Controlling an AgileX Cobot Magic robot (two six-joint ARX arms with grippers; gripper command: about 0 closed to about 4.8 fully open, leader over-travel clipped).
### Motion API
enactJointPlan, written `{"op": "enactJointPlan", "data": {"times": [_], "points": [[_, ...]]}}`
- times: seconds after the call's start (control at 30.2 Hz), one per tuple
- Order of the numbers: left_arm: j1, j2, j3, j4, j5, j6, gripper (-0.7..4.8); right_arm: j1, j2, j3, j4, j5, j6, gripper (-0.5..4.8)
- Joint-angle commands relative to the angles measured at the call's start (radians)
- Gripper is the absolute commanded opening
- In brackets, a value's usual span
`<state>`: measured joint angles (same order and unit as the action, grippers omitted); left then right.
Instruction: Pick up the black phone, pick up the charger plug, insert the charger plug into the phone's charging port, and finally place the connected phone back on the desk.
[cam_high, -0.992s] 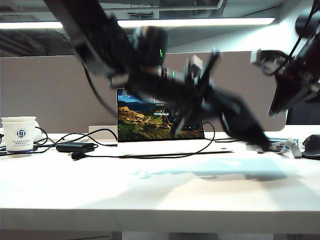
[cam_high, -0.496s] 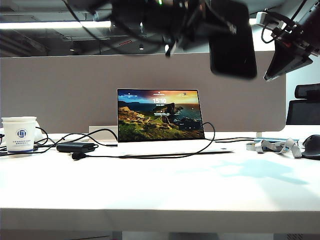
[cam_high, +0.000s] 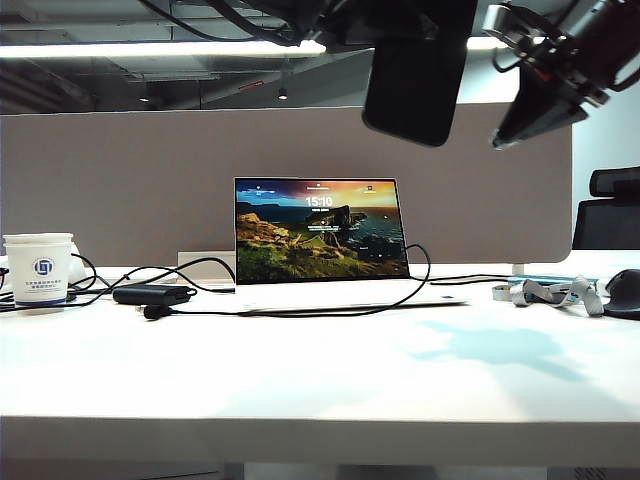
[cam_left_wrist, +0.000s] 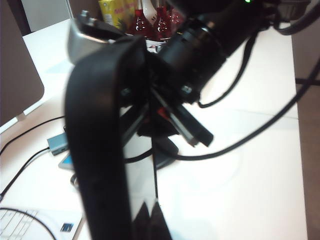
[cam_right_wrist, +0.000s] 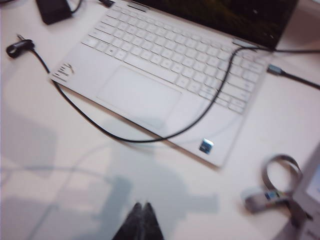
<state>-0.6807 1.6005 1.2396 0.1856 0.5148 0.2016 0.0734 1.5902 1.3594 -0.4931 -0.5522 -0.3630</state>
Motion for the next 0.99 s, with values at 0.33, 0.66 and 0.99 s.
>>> {"op": "enactJointPlan", "data": {"times": [0.33, 0.66, 0.99], "points": [[0.140, -0.127, -0.098, 0.028, 0.006, -0.046, -0.06, 0.070, 0.080, 0.002, 0.192, 0.008, 0.254, -0.01], [0.213, -0.177, -0.104, -0.011, 0.039, -0.057, -0.06, 0.102, 0.231, 0.002, 0.352, 0.042, 0.483, 2.78], [0.213, -0.184, -0.104, -0.032, 0.048, -0.060, -0.06, 0.102, 0.384, 0.002, 0.613, 0.129, 0.688, 2.74]]}}
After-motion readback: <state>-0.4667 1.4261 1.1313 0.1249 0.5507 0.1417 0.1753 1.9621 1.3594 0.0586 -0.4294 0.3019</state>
